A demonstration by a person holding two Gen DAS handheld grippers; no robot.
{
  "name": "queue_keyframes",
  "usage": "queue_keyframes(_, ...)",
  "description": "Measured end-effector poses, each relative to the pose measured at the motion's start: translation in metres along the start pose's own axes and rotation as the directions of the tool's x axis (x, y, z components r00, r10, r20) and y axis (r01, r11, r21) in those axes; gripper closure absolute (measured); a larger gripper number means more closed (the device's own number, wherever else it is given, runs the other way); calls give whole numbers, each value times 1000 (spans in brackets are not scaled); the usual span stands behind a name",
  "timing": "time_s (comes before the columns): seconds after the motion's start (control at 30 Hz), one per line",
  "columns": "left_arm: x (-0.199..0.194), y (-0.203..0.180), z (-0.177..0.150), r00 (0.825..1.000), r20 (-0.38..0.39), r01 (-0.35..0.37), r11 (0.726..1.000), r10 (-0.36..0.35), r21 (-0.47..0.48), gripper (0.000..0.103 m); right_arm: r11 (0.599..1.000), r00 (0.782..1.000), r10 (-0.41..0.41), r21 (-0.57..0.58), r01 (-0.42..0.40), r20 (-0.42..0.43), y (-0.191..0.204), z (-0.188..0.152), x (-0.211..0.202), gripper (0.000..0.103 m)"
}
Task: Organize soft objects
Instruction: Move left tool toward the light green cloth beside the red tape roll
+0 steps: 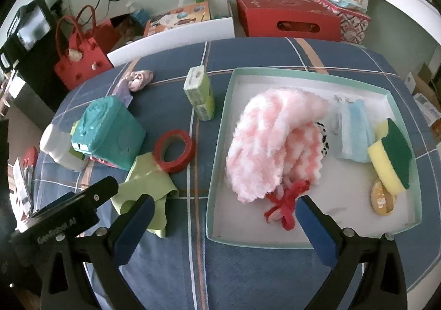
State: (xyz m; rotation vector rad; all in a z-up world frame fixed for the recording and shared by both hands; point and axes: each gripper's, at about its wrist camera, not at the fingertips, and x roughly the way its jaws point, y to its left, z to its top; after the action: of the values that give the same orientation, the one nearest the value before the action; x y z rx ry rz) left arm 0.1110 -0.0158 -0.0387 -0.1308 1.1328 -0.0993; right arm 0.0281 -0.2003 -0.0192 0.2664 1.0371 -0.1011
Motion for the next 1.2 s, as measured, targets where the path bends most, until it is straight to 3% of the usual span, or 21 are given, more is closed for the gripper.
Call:
queue_keyframes(0.27,20,6,1,1000,-15,-22,1000,21,-10,3,1000,1000,-21,-7,21,-8,0,0,5,0)
queue_keyframes(0.43,35,5,2,998,-68,-11,1000,12,10,3,1000,1000,-27,-12,27,-8,-1,0,5,0)
queue_keyframes(0.9,59,-27,-1,990,-131,-26,987,48,159,3,1000,1000,-25,-1,25,7,-8,3,1,0)
queue_keyframes(1.2,68,-39,-2,988,-137,-55,985,78,165,3,1000,1000,-24,-7,24,10,-8,3,-1,0)
